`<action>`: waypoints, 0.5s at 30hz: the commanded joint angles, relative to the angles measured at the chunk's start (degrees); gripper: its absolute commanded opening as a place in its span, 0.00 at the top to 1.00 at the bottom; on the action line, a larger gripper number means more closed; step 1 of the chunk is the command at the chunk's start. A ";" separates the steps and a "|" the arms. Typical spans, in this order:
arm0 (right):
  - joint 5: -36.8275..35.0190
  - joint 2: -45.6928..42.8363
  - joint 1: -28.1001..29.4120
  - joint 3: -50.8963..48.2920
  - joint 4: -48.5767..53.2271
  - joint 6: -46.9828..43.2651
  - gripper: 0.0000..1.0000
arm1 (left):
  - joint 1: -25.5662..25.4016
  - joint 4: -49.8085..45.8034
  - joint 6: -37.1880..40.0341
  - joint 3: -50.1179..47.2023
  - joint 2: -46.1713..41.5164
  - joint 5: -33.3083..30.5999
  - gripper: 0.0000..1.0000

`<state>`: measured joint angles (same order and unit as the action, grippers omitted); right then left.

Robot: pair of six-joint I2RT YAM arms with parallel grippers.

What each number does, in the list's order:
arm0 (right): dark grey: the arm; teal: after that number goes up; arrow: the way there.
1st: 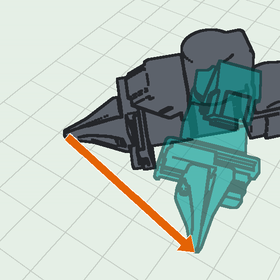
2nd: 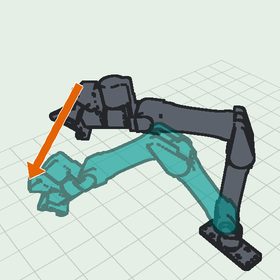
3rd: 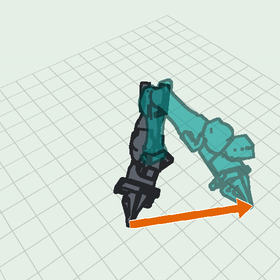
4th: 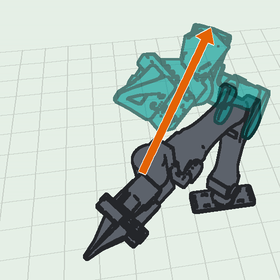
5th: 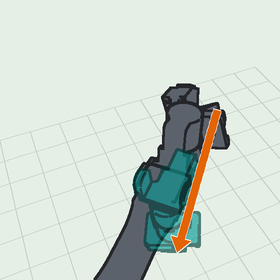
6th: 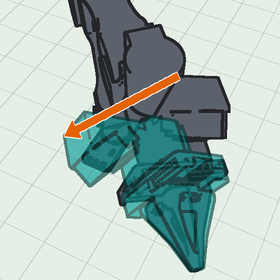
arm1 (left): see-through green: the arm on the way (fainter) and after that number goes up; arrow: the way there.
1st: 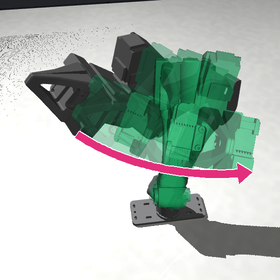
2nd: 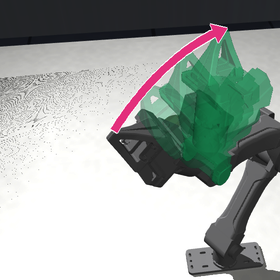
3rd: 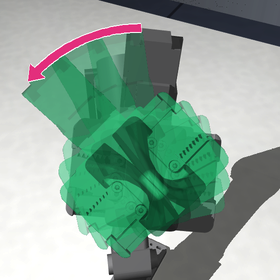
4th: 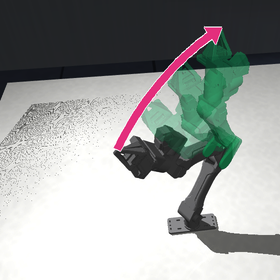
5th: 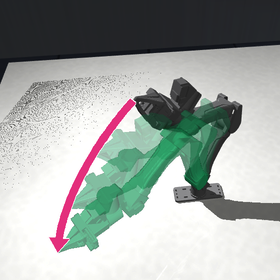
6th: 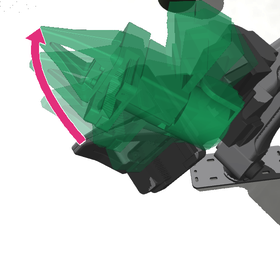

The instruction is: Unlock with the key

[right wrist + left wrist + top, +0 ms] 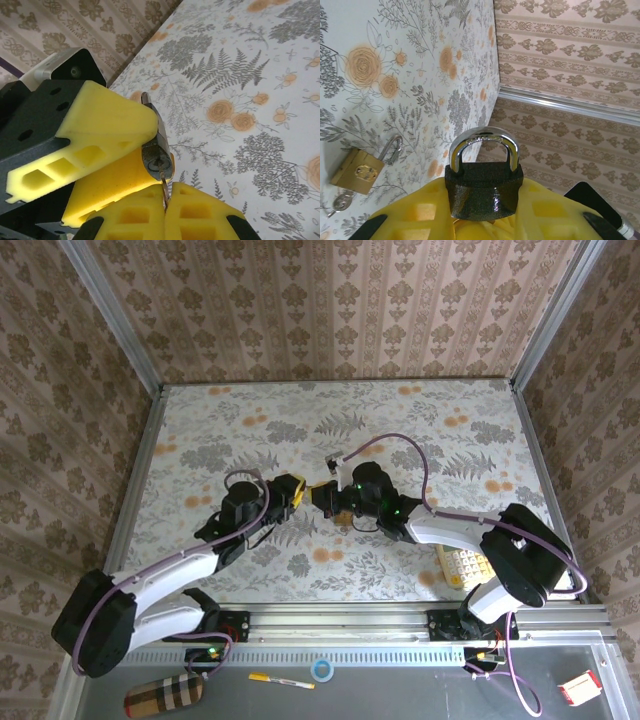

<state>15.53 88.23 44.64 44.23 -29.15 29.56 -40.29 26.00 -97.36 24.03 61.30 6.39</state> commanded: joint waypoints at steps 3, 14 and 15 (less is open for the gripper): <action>20.42 -1.01 3.70 6.57 1.25 -5.15 1.00 | -1.86 -8.86 8.56 6.64 -4.08 16.62 1.00; 24.15 -4.02 1.08 6.69 7.66 -7.07 1.00 | -2.41 -27.51 19.39 11.21 -4.85 17.40 1.00; 24.28 -4.09 1.07 6.43 6.61 -6.36 1.00 | -2.58 -29.16 20.58 12.09 -4.24 17.21 1.00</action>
<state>28.91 86.78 43.75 48.21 -13.58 23.40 -39.77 -0.97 -82.63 32.42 55.94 14.33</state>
